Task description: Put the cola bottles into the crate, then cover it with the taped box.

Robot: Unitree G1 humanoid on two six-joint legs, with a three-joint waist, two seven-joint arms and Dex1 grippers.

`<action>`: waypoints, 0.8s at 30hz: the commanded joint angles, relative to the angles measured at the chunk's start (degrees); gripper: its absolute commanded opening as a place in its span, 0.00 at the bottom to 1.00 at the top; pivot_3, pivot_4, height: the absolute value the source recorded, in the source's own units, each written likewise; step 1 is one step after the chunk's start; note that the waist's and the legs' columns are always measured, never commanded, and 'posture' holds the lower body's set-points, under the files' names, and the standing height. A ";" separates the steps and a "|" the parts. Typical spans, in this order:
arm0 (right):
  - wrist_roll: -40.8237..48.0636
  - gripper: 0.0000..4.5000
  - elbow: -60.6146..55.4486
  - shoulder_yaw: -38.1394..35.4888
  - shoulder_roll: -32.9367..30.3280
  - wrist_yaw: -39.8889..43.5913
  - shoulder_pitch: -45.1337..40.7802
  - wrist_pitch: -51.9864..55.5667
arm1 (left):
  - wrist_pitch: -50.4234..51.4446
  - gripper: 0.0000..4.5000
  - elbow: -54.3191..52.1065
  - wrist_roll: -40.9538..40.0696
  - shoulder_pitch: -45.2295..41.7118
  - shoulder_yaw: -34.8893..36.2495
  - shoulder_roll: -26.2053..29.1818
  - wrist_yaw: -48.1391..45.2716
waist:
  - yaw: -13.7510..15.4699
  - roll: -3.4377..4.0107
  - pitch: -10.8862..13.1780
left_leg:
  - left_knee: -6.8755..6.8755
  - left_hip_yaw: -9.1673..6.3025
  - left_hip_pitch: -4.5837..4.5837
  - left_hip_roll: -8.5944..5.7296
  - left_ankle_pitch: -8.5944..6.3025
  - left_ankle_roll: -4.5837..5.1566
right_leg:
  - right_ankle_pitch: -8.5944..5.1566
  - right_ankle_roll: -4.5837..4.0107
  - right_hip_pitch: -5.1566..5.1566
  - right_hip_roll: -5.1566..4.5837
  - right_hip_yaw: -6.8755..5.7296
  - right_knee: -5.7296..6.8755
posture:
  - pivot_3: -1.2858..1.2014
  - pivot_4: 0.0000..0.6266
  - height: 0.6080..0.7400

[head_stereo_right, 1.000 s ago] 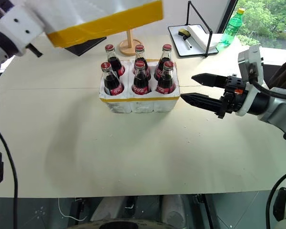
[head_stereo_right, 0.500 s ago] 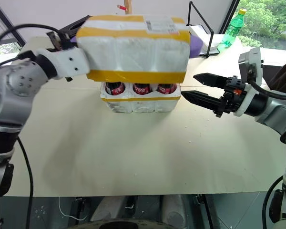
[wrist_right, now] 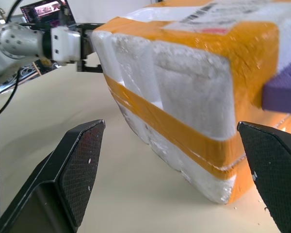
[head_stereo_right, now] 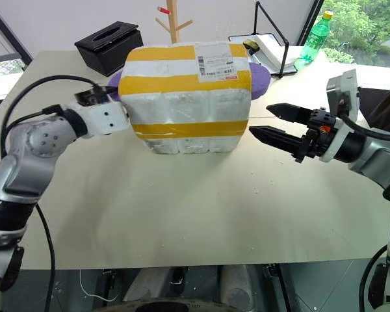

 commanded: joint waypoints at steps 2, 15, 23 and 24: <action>-0.74 1.00 0.02 -1.96 -0.87 0.71 0.07 -1.46 | 3.58 0.71 -2.90 -10.77 2.46 8.91 0.52 -4.72 | 0.05 0.00 0.00 | 0.00 0.00 0.01 0.00 0.00 0.00 | 0.00 0.00 0.01 -0.01 0.00 0.00 | 0.52 0.24 0.97; -8.04 1.00 6.00 -0.91 -2.71 6.40 3.60 -4.82 | 36.01 0.71 8.94 -57.28 6.68 32.74 11.85 -33.51 | -0.41 0.04 0.02 | 0.01 -0.01 0.08 0.06 0.00 -0.01 | -0.01 -0.02 0.03 0.03 -0.01 0.03 | 0.52 0.24 0.97; -10.15 1.00 5.26 0.01 -3.21 11.23 5.14 -6.93 | 35.18 0.71 16.83 -58.91 6.45 34.39 17.54 -34.15 | -0.12 0.05 0.02 | 0.00 -0.02 0.44 0.04 -0.20 0.30 | -0.01 -0.02 0.40 0.01 -0.01 -0.03 | 0.52 0.24 0.97; -10.30 1.00 5.34 0.20 -2.93 11.35 5.01 -7.01 | 34.75 0.71 16.08 -58.78 7.40 34.41 17.66 -34.16 | -0.12 0.05 0.02 | -0.02 -0.02 0.44 0.05 -0.20 0.30 | -0.01 -0.02 0.40 0.00 0.00 -0.04 | 0.52 0.24 0.97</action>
